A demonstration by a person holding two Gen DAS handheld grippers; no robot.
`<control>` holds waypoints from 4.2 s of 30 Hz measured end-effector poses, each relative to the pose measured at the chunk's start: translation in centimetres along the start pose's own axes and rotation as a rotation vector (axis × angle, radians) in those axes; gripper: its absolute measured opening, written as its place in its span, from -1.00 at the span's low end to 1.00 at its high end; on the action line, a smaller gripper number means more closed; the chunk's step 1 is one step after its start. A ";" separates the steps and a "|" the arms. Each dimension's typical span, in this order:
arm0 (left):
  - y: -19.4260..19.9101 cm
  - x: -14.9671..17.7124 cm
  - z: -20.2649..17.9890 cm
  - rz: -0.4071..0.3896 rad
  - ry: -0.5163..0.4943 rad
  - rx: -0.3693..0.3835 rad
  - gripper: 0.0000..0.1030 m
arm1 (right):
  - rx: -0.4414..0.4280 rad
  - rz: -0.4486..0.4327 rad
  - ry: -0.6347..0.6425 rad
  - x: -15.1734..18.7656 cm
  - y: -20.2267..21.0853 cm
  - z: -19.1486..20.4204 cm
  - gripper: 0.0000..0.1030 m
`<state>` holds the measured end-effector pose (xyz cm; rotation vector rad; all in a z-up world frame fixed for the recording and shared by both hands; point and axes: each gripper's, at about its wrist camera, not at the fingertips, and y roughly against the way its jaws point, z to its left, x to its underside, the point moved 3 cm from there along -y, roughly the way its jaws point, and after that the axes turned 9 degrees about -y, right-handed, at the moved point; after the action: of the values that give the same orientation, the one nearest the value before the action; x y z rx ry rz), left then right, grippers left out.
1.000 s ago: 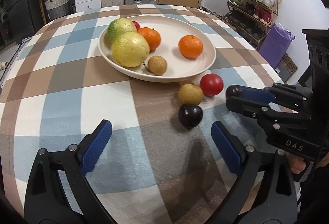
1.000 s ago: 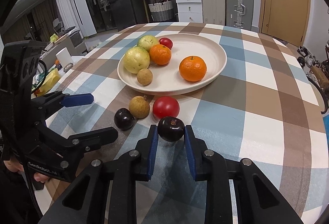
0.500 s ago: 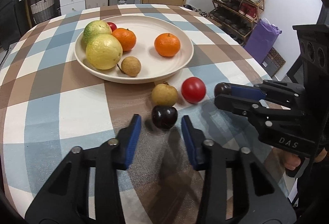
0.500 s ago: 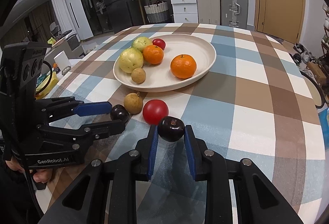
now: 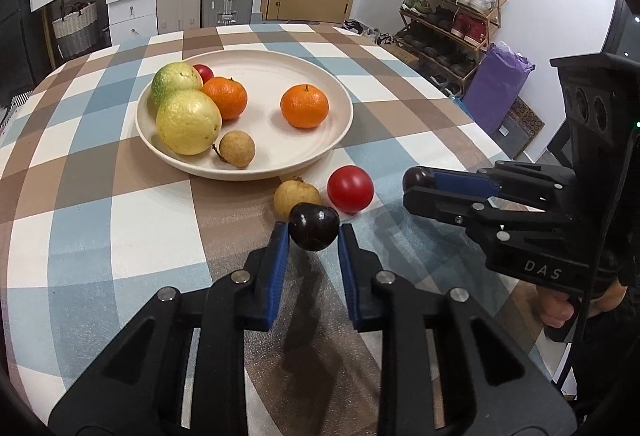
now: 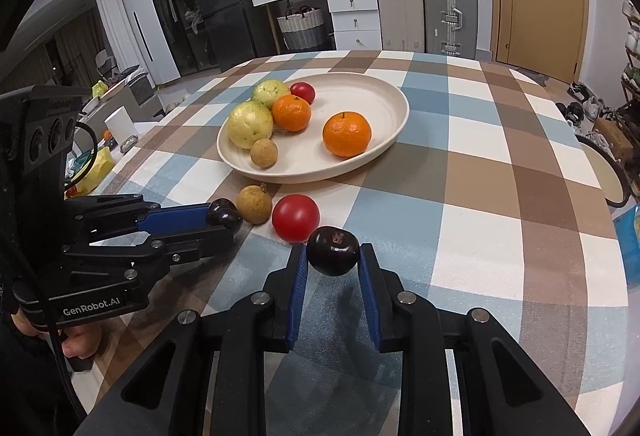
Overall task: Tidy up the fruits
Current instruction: 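Grasp the other dark plum with the left gripper while the right gripper holds its plum, then carry both dark plums over the plate and open the right gripper, then lower the dark plum in the left gripper onto the plate and open it, then move both tools back toward the brown pear and red tomato beside the plate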
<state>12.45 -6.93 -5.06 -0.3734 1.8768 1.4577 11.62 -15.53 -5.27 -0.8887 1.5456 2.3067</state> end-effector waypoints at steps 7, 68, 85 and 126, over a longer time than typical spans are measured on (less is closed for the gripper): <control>1.7 -1.1 0.0 -0.044 -0.004 -0.020 -0.57 | -0.006 -0.028 0.001 -0.6 1.1 0.0 -0.49; -5.8 -8.1 4.7 -0.079 -0.005 -0.094 -0.56 | 0.001 -0.136 -0.045 -9.1 -5.3 -2.6 -0.48; -5.8 -7.5 5.2 -0.067 0.011 -0.114 -0.56 | -0.016 -0.195 -0.074 -9.1 -4.3 -3.0 0.05; 3.4 -0.4 5.2 -0.143 0.106 -0.210 0.98 | 0.033 -0.098 -0.089 -2.7 1.0 -0.2 1.00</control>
<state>12.52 -1.12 -2.88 -0.6824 1.7431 1.5669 13.31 -15.75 -3.00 -0.8238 1.4656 2.2147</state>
